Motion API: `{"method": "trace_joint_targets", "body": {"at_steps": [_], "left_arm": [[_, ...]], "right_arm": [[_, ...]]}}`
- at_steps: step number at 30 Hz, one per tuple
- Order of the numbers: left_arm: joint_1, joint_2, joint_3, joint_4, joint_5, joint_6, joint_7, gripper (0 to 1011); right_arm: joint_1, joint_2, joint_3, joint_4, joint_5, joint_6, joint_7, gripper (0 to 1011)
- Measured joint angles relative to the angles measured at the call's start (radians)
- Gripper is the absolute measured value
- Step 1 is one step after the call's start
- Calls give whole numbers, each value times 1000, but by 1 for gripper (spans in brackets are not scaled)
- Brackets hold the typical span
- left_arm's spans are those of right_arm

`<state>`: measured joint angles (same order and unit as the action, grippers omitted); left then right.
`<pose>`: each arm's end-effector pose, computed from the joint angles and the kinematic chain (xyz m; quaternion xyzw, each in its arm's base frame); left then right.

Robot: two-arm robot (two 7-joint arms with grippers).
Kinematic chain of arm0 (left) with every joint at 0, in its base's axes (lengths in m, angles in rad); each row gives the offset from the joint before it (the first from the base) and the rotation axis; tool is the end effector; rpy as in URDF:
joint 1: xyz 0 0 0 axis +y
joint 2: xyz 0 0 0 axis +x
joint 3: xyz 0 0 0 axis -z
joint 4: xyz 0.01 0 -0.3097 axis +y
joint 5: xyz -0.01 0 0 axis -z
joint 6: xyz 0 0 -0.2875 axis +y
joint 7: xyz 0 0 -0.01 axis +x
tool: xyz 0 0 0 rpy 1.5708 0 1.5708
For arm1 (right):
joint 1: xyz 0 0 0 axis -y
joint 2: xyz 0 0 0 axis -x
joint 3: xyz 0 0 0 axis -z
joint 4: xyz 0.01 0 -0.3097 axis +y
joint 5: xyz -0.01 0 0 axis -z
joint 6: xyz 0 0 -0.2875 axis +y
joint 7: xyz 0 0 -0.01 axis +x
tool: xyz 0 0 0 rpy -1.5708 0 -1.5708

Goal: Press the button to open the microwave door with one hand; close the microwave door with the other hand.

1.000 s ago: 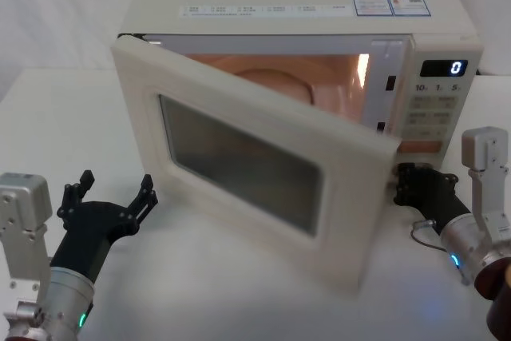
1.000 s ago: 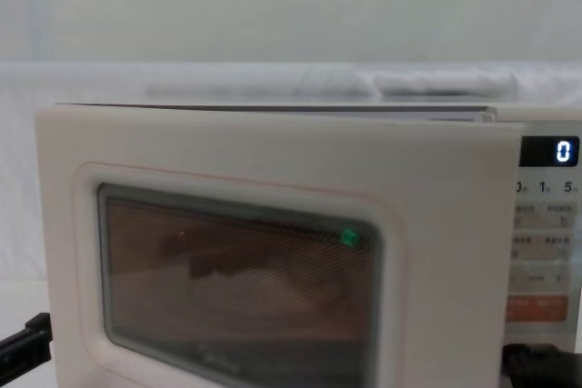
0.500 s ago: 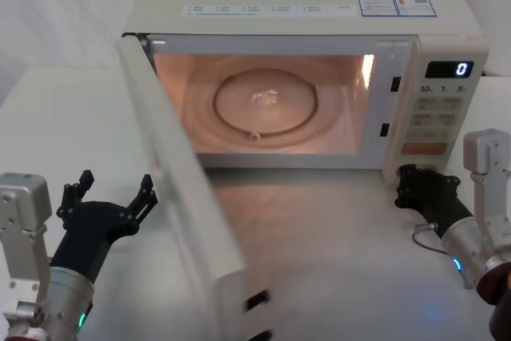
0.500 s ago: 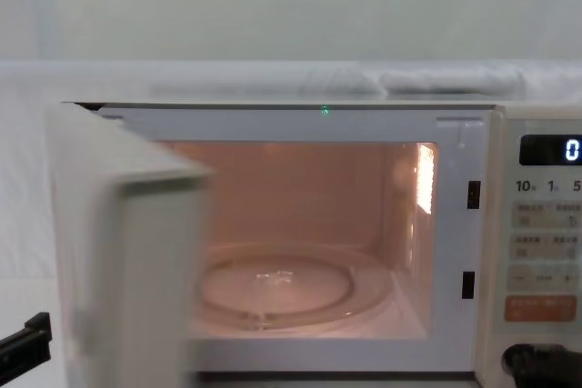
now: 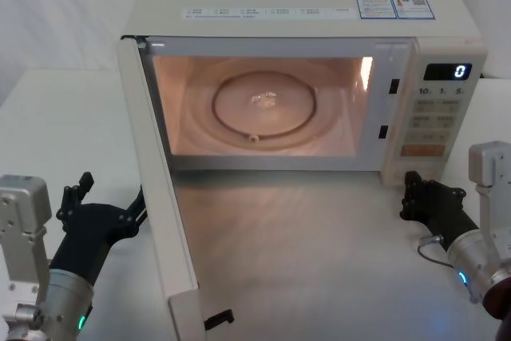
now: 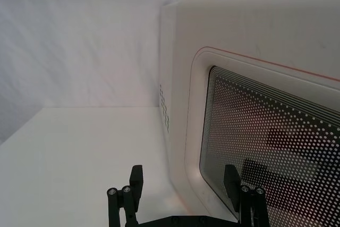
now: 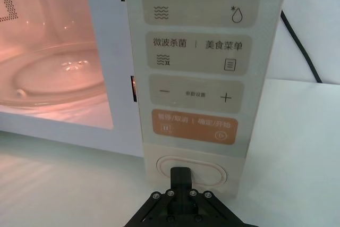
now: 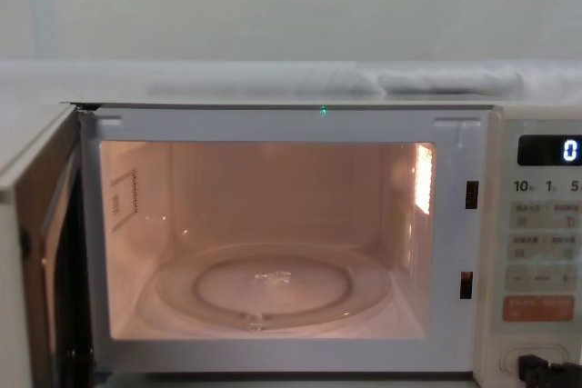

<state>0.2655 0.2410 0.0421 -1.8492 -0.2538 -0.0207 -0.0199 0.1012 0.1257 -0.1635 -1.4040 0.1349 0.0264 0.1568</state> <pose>0.2267 0.0445 -0.3036 -0.0173 0.0064 0.6616 0.7496 0.3337 0.0025 -0.3405 -0.0413 0.0380 -0.5940 0.8025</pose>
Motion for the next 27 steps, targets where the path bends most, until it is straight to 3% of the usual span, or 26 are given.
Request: {"method": "trace_joint_targets", "body": {"at_steps": [10,21,27], "left_arm": [[0,0,0,0,0,0,0,1001],[0,0,0,0,0,0,0,1001],[0,0,0,0,0,0,0,1001]], "right_arm": [[-25,3,3,-36,-3,8,-3,0],[-99,20,14,-170,-9,34,-10,0],[-159,40,42,-281,-9,52,-21,0]]}}
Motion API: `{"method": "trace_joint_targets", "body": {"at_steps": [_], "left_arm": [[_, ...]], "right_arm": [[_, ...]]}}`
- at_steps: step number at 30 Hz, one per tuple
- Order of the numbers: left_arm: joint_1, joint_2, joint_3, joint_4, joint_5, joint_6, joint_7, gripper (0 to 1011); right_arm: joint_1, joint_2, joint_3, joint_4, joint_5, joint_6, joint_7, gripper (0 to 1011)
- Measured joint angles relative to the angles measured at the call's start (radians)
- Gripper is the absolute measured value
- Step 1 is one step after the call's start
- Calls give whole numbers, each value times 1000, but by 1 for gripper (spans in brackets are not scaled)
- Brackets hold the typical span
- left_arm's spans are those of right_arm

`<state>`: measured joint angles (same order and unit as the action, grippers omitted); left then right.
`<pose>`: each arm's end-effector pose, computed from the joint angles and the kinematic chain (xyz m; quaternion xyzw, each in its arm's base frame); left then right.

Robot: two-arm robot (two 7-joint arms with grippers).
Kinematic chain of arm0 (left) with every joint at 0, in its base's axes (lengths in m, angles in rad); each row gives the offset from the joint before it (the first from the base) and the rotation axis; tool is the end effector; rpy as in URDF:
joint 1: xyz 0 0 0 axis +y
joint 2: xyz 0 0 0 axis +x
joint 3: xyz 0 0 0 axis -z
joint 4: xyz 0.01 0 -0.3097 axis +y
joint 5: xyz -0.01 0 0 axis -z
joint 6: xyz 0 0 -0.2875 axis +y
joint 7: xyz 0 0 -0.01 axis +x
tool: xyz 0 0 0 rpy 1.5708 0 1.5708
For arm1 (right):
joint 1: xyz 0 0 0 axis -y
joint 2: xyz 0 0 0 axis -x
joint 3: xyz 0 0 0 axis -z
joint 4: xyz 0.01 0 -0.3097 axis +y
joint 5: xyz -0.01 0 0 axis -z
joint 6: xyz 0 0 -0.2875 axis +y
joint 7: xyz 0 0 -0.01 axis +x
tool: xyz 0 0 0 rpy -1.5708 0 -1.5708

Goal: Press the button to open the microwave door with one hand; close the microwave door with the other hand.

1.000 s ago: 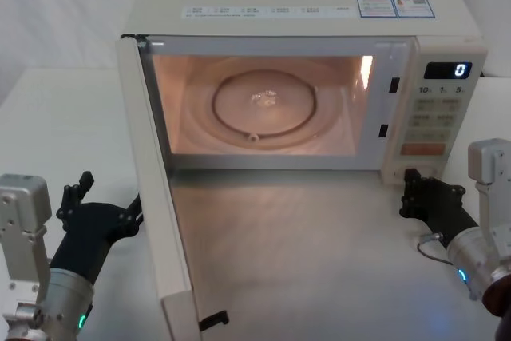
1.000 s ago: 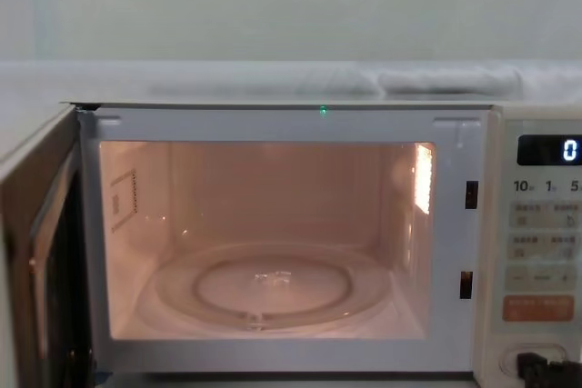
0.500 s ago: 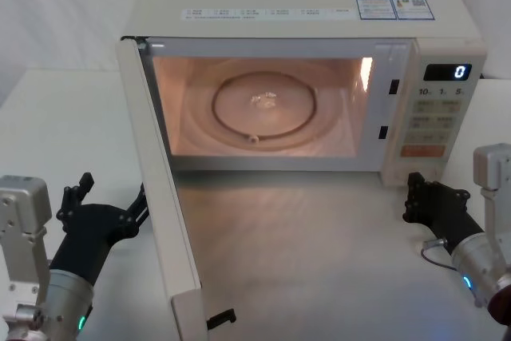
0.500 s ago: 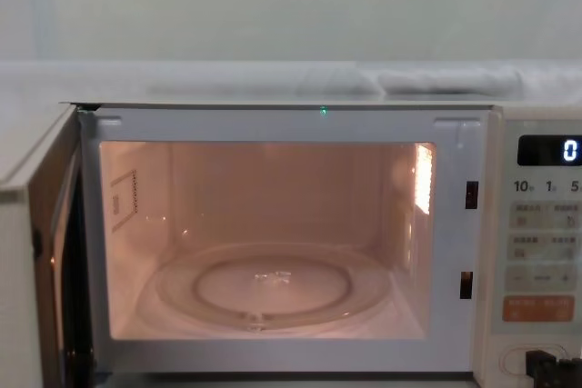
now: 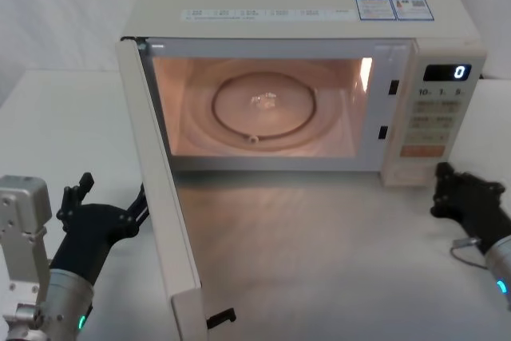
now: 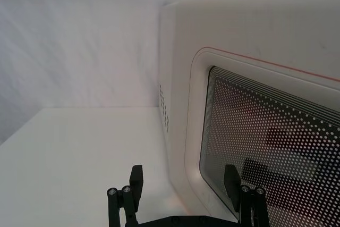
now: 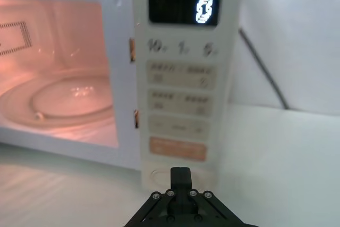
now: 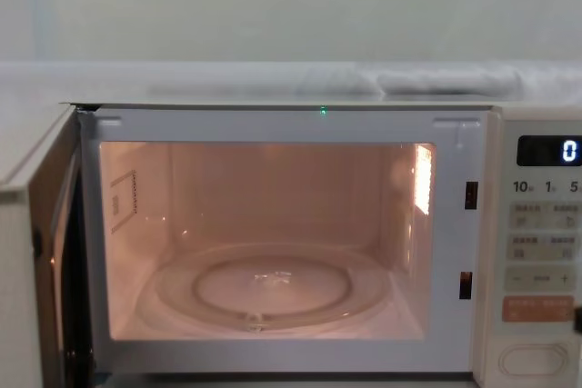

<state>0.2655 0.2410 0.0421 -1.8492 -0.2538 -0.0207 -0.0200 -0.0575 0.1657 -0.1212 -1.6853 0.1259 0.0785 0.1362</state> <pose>0.2267 0.0445 -0.3036 -0.0173 0.0064 0.6616 0.7497 0.2874 -0.0106 -0.3057 -0.0261 0.0039 -0.6044 0.7962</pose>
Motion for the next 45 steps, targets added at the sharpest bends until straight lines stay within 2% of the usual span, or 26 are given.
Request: {"method": "trace_joint_targets", "body": {"at_steps": [8,16,27,45], "left_arm": [[0,0,0,0,0,0,0,1001],[0,0,0,0,0,0,0,1001],[0,0,0,0,0,0,0,1001],[0,0,0,0,0,0,0,1001]], "right_arm": [[-68,28,62,-124,-7,2,-15,0],[-109,48,112,-177,-4,-13,-7,0],[-120,74,161,-175,40,-50,39,0],[-76,116,145,-92,108,-88,107,0]]}}
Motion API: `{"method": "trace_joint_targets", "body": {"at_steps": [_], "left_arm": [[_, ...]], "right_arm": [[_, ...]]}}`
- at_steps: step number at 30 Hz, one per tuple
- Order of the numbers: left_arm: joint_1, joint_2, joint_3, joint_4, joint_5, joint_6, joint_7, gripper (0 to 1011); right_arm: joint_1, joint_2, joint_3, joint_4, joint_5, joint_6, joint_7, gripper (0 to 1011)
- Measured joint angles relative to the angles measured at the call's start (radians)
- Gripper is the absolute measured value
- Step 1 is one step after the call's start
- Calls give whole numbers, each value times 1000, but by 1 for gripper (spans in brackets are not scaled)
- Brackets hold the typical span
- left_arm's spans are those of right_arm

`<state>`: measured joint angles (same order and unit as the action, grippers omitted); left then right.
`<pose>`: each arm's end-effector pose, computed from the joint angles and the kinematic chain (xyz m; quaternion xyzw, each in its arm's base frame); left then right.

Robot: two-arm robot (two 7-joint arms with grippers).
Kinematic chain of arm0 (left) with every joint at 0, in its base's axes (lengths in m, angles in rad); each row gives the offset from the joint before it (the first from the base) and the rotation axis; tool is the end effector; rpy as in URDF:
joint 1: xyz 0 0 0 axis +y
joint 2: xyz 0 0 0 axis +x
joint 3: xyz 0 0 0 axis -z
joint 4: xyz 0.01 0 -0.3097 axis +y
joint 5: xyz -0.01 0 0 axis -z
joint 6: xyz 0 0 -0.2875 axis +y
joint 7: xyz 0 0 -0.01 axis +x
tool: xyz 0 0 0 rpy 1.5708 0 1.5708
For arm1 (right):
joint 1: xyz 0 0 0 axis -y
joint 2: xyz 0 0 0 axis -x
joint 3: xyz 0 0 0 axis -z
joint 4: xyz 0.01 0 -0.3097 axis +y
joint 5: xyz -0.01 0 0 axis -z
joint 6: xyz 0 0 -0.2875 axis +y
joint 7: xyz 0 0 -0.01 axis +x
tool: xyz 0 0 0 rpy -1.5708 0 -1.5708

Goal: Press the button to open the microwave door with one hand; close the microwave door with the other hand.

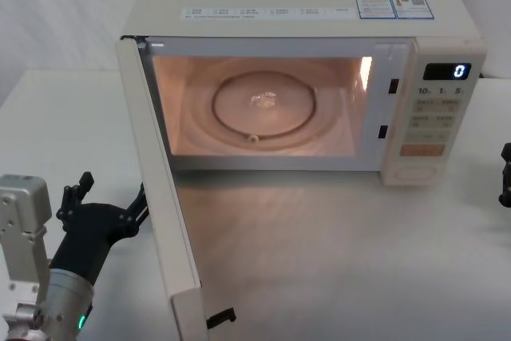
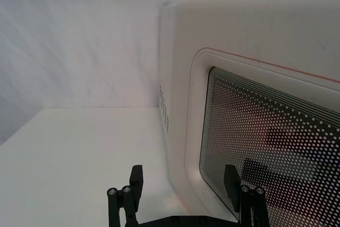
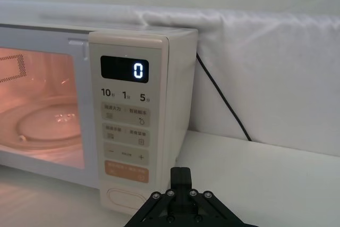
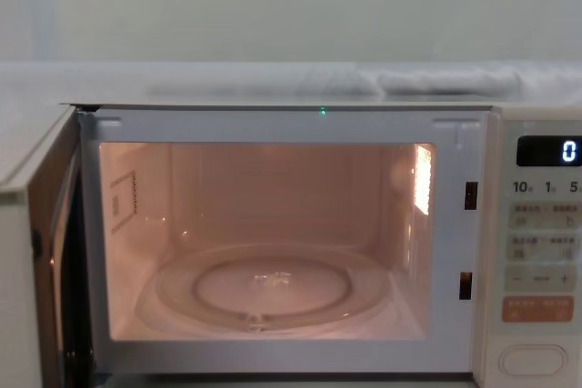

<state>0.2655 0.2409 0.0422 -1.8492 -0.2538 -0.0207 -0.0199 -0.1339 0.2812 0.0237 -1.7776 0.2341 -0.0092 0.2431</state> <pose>0.2267 0.0444 -0.3036 -0.0174 0.0065 0.6616 0.7496 0.2675 -0.0786 -0.2844 0.0065 -0.0465 -0.6023 0.7969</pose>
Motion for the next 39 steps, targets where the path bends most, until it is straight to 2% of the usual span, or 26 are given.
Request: {"method": "trace_joint_targets", "body": {"at_steps": [14,18,24,32,36,38,39], "left_arm": [[0,0,0,0,0,0,0,1001],[0,0,0,0,0,0,0,1001],[0,0,0,0,0,0,0,1001],[0,0,0,0,0,0,0,1001],[0,0,0,0,0,0,0,1001],[0,0,0,0,0,0,0,1001],[0,0,0,0,0,0,0,1001]], "right_arm": [[0,-3,0,-1,0,0,0,0],[-1,-3,0,-1,-1,0,0,38],[-1,-4,0,-1,-2,0,0,242],[-1,-4,0,-2,-2,1,0,455],[-1,-5,0,-2,-3,1,0,623],[-1,-5,0,-2,-3,1,-1,657],[-1,-5,0,-2,-3,1,-1,717]]}}
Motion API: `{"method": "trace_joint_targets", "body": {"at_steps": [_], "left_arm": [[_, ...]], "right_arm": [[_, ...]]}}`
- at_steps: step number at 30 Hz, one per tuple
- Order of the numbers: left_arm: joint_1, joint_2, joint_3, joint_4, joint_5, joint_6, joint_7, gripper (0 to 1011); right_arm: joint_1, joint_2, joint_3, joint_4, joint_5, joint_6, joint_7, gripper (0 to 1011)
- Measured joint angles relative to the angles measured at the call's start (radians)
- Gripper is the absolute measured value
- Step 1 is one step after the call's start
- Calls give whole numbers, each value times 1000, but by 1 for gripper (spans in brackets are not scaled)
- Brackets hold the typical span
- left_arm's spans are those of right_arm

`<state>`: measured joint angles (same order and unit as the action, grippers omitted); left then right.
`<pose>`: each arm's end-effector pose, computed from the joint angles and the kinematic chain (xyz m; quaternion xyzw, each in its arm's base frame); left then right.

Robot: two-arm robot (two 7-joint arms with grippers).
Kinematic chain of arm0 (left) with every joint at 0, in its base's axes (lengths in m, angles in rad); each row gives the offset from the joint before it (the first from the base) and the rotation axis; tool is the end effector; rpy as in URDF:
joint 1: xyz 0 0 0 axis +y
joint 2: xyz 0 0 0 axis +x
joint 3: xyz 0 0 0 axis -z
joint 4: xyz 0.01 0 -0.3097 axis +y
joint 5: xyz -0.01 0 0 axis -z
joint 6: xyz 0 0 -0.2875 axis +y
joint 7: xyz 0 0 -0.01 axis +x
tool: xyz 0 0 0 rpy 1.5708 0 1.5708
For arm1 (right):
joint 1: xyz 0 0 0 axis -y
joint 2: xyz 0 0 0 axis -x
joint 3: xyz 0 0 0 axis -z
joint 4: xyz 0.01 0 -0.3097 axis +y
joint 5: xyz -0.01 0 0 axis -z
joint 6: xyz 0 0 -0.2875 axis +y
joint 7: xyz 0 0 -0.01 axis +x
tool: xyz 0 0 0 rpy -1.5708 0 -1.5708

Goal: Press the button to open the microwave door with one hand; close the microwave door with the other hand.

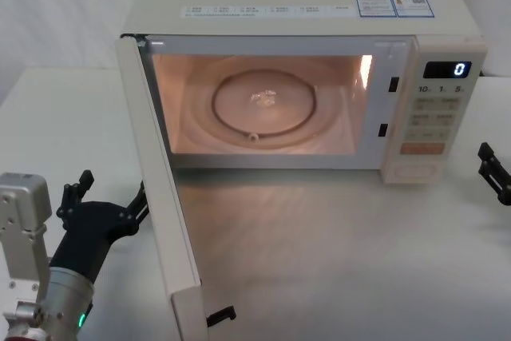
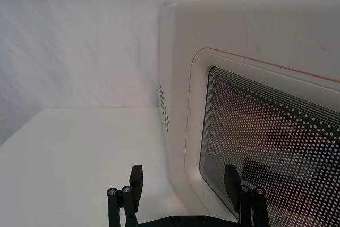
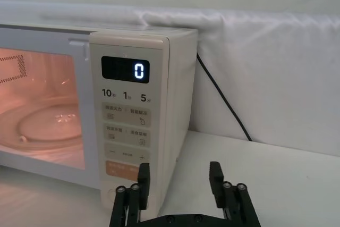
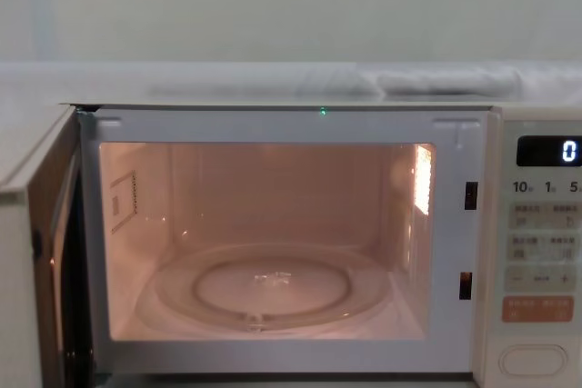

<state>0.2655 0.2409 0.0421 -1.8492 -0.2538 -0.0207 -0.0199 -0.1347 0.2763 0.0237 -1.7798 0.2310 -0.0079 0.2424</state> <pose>0.2267 0.0445 -0.3036 -0.0174 0.0065 0.6616 0.7496 0.2672 -0.0772 -0.2844 0.0073 -0.0460 -0.6027 0.7966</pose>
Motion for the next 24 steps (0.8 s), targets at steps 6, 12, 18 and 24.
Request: {"method": "trace_joint_targets", "body": {"at_steps": [6,12,18,24], "left_arm": [[0,0,0,0,0,0,0,1001],[0,0,0,0,0,0,0,1001],[0,0,0,0,0,0,0,1001],[0,0,0,0,0,0,0,1001]], "right_arm": [[0,0,0,0,0,0,0,894],[0,0,0,0,0,0,-1,1002],[0,0,0,0,0,0,-1,1002],[0,0,0,0,0,0,-1,1002]]}}
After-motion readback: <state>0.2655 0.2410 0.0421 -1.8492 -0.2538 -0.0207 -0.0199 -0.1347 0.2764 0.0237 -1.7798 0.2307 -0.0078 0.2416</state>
